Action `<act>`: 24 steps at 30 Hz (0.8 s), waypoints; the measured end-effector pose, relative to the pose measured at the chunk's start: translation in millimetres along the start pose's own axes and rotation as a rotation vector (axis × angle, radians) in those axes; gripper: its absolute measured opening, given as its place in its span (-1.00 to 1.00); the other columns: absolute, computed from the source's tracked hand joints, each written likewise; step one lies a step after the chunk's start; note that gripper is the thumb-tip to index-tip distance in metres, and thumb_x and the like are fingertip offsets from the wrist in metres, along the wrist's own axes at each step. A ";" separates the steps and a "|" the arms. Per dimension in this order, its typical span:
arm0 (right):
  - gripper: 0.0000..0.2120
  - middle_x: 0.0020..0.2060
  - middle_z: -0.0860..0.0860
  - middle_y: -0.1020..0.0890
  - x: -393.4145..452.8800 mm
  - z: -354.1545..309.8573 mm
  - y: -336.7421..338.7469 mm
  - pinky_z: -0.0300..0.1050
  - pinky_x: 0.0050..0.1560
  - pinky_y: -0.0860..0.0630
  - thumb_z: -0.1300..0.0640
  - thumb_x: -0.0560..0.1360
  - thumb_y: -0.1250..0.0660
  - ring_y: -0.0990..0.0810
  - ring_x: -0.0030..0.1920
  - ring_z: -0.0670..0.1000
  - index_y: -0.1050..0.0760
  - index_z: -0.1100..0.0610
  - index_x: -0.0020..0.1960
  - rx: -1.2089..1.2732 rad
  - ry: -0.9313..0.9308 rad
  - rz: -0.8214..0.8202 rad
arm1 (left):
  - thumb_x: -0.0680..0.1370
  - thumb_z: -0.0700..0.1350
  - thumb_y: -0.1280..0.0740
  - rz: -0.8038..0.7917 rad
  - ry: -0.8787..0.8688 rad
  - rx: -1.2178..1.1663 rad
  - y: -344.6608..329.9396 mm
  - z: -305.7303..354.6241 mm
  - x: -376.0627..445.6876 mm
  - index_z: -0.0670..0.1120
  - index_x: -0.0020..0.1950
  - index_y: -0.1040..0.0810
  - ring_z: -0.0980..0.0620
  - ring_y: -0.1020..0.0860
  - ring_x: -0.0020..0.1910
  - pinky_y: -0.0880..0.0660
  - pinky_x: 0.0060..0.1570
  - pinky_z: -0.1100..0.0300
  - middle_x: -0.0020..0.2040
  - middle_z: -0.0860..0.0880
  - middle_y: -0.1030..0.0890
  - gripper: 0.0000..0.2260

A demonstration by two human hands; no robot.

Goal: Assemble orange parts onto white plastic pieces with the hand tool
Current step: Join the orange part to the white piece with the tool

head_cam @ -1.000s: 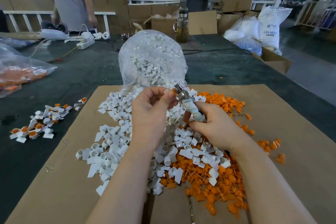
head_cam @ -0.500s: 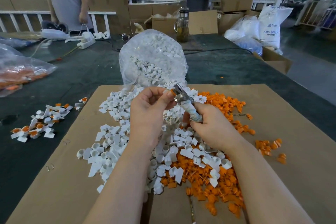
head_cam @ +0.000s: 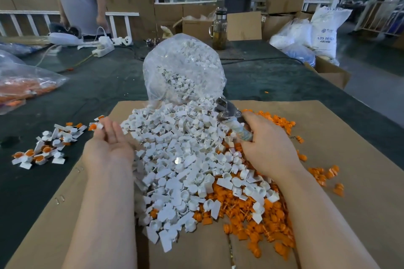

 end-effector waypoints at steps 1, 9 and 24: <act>-0.77 -0.11 -0.07 -0.56 0.3 1.3 -0.7 -0.09 -0.29 -0.40 0.16 0.50 -0.29 -0.50 -0.13 0.00 -0.44 -0.03 0.13 -0.051 -0.013 -0.002 | 0.70 -0.23 -0.09 0.018 -0.006 -0.043 0.9 1.9 1.7 -0.22 0.40 -0.43 0.09 -0.68 -0.16 -0.64 -0.14 0.25 0.03 -0.12 -0.67 -0.70; -0.92 -0.38 -0.06 -0.49 0.5 12.2 -4.6 -0.19 -0.48 -0.29 0.11 0.50 -0.25 -0.45 -0.39 -0.03 -0.39 -0.01 -0.17 -0.139 -0.246 0.012 | 0.70 -0.22 -0.09 0.062 -0.066 -0.127 4.7 5.9 5.4 -0.24 0.37 -0.48 0.02 -0.63 0.16 -0.58 0.12 0.16 0.21 -0.12 -0.62 -0.70; -0.71 -0.35 -0.07 -0.52 2.8 19.3 -13.3 -0.19 -0.46 -0.33 -0.21 0.50 -0.31 -0.49 -0.35 -0.07 -0.41 -0.02 -0.22 -0.132 -0.353 -0.152 | 0.58 -0.06 -0.37 -0.855 -0.595 1.966 8.0 -74.0 -34.1 0.10 0.18 -0.63 0.18 -0.54 -0.16 -0.44 -0.10 0.26 0.06 0.12 -0.60 -0.81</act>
Point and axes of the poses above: each hand's wrist, its own x-axis towards the middle knuckle, its own y-axis out of the back of the hand, z = x × y, the point moved 1 cm from there along x, towards the middle knuckle
